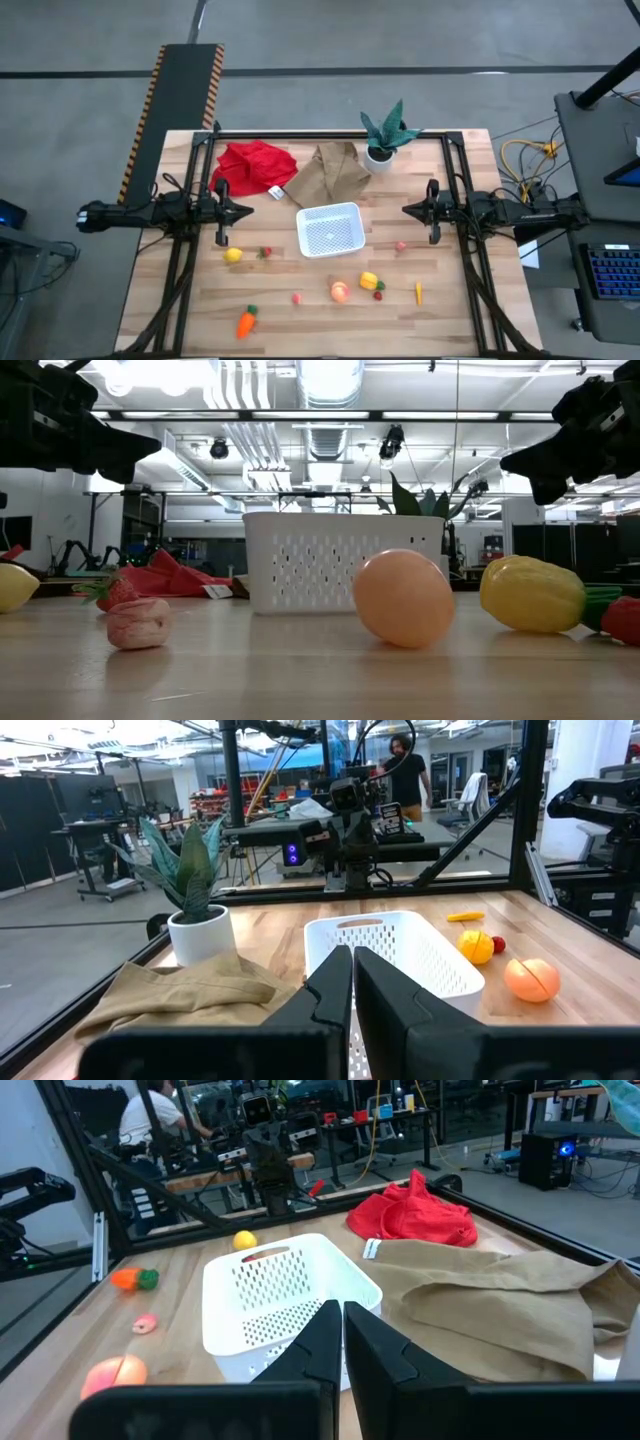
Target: Pick and placing Produce into tupperware
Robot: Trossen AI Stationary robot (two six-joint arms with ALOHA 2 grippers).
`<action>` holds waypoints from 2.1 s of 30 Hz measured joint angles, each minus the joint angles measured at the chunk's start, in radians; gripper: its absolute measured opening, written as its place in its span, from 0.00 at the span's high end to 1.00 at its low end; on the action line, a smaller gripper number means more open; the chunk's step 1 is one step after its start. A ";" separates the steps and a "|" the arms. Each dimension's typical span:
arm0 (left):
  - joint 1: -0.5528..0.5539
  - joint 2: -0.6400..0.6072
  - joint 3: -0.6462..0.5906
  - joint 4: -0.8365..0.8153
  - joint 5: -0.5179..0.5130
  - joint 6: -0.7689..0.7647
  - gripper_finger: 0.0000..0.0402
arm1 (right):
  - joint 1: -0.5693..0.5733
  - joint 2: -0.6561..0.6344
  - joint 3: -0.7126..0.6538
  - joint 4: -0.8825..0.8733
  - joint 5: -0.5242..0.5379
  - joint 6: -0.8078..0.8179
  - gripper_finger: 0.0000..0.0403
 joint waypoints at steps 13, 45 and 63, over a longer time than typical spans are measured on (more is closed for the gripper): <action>0.000 0.000 0.000 0.001 0.000 0.000 1.00 | 0.000 0.000 0.000 0.035 0.000 0.007 0.98; 0.001 0.001 0.000 0.185 -0.170 0.051 0.97 | 0.245 0.653 0.626 -0.674 0.096 0.352 0.46; 0.000 0.000 0.000 0.187 -0.171 0.057 0.80 | 0.297 1.052 0.603 -0.727 0.064 0.584 0.30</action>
